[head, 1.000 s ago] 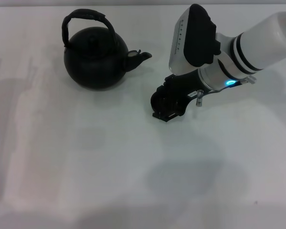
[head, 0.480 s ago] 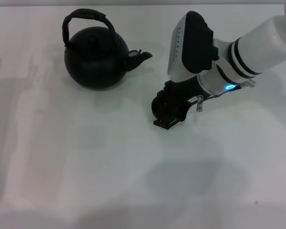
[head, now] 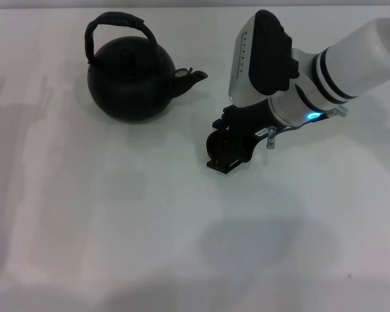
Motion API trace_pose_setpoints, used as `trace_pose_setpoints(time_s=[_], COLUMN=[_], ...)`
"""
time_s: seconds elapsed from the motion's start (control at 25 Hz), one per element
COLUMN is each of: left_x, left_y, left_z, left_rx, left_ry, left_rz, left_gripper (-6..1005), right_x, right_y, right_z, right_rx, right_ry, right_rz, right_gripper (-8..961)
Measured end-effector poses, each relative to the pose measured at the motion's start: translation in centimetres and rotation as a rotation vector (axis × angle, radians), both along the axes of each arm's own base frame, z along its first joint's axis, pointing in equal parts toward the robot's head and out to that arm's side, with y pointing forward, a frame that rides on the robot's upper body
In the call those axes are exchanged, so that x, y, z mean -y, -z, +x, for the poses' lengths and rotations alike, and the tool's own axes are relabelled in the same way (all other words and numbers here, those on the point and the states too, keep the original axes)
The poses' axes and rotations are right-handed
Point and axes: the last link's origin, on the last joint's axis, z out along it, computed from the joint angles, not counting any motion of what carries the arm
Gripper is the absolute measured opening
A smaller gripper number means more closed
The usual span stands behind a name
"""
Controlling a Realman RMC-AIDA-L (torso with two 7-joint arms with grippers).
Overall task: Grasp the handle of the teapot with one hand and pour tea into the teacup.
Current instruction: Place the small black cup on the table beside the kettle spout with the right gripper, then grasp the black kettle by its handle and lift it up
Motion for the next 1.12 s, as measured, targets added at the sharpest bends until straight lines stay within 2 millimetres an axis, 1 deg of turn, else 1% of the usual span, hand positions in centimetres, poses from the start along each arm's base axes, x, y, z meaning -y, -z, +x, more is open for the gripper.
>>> trace_pose_setpoints(time_s=[0.28,0.56,0.68,0.8,0.92,1.0,1.04,1.08,1.12], left_x=[0.0,0.0,0.0,0.0,0.0,0.0,0.0,0.0,0.0], left_y=[0.0,-0.1,-0.1,-0.1,-0.1,-0.1,-0.1,-0.1,-0.1], left_z=[0.0,0.0,0.0,0.0,0.0,0.0,0.0,0.0,-0.1], left_rx=[-0.001,-0.002,-0.002,-0.002,-0.003,-0.003,-0.003,-0.003,-0.003], left_ry=[0.000,0.000,0.000,0.000,0.000,0.000,0.000,0.000,0.000], left_rz=[0.001,0.001,0.001,0.001,0.001,0.002,0.002,0.001,0.002], left_gripper=[830,831,831,831,830,830,830,830,830], right_x=[0.0,-0.2,-0.5,-0.9,-1.5,-2.0,-2.4,-2.4,-2.6], right_y=[-0.1,-1.0,-1.4,-2.2,-3.3,-4.3,-5.6,-5.6,-6.2], right_z=[-0.5,-0.5,-0.1,0.5,1.0,1.6,2.4,2.4,2.8], right_rx=[-0.036,-0.126,-0.148,-0.191,-0.278,-0.353,-0.444,-0.444,-0.491], right_ry=[0.008,0.046,0.075,0.117,0.196,0.262,0.330,0.330,0.362], right_rz=[0.000,0.017,0.036,0.073,0.126,0.171,0.215,0.215,0.236], right_gripper=[871,869,868,867,866,865,865,865,865])
